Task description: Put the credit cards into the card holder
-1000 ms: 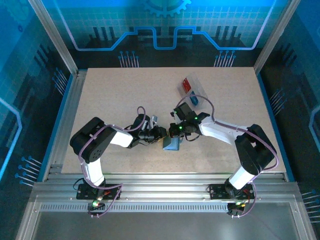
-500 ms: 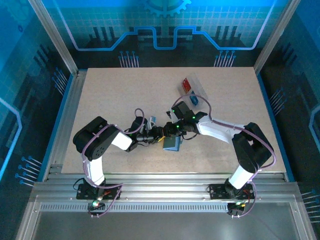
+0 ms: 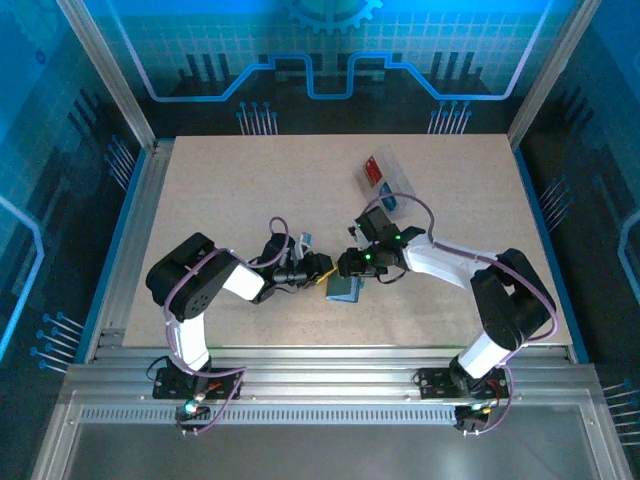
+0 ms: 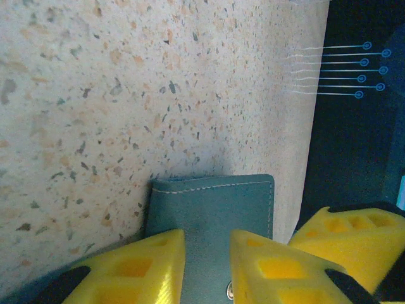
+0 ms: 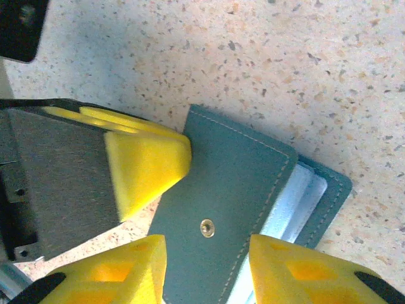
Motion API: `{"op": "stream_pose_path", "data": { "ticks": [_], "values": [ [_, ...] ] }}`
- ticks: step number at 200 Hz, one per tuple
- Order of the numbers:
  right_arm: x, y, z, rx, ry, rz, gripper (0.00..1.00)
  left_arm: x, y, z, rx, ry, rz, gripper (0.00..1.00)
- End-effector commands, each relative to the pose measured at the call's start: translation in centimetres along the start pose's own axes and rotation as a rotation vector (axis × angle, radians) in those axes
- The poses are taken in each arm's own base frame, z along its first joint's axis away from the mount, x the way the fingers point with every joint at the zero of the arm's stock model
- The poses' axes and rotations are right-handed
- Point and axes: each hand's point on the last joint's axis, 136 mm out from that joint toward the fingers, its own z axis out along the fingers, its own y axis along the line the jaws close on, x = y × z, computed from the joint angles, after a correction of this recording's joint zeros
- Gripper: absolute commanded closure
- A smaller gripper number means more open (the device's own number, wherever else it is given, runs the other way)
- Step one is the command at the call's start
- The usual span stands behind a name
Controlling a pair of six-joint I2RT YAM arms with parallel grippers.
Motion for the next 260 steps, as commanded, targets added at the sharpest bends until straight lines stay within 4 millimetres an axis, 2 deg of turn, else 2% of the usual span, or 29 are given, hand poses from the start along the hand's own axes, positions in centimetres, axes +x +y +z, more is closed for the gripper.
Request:
{"op": "stream_pose_path", "data": {
  "ticks": [1, 71, 142, 190, 260],
  "values": [
    [0.9, -0.9, 1.0, 0.008, 0.040, 0.014, 0.59, 6.2, 9.0, -0.5, -0.290, 0.171, -0.155, 0.73],
    [1.3, -1.5, 1.6, 0.030, 0.057, 0.026, 0.59, 6.2, 9.3, -0.3, -0.293, 0.173, -0.159, 0.73],
    [1.0, -2.3, 0.8, 0.057, 0.026, 0.046, 0.56, 6.2, 9.4, -0.2, -0.294, 0.172, -0.160, 0.73],
    [0.8, -1.1, 1.0, 0.011, 0.026, 0.040, 0.57, 6.2, 9.4, -0.2, -0.294, 0.173, -0.160, 0.73],
    [0.5, -0.1, 1.2, 0.015, 0.027, 0.019, 0.64, 6.3, 9.5, -0.1, -0.294, 0.177, -0.162, 0.73]
  ]
}}
